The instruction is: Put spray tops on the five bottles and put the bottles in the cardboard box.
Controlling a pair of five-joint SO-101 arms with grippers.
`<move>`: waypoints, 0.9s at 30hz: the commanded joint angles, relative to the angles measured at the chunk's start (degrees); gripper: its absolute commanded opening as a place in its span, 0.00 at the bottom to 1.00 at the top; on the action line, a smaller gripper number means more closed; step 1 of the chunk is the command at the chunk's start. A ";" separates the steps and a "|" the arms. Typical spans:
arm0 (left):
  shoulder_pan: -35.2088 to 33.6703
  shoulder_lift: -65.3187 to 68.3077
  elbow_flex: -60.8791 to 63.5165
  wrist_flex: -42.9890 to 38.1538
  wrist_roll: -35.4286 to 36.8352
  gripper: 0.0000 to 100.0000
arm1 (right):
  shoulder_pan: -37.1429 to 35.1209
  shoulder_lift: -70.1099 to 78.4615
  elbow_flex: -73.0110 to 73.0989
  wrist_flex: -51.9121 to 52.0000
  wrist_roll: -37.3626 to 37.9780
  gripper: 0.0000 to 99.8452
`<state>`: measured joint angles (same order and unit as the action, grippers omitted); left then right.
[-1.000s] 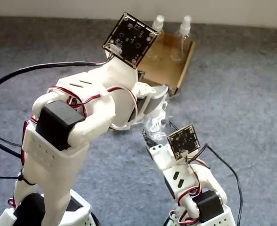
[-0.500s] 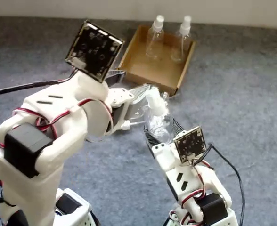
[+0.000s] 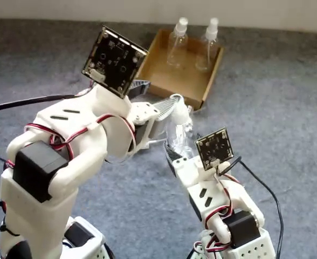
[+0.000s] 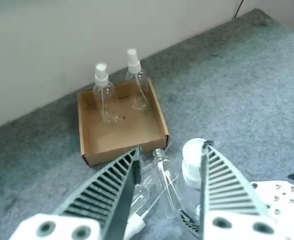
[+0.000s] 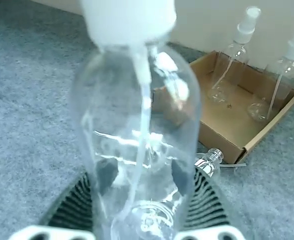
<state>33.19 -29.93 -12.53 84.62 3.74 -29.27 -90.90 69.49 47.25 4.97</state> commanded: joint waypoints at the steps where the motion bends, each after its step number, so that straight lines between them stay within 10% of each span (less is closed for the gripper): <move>1: 3.74 0.40 1.63 0.09 -0.70 0.19 | -0.48 -0.04 -5.76 -1.80 -0.70 0.00; 17: 1.54 -0.13 -2.51 -0.18 -2.81 0.19 | -0.40 -0.13 -5.58 -1.71 -0.62 0.00; 27: -0.57 -0.13 -26.77 15.56 -2.81 0.19 | 1.89 0.04 -5.67 -2.07 -0.62 0.00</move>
<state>32.84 -29.23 -29.49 95.16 1.36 -28.84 -91.16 67.21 46.81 4.88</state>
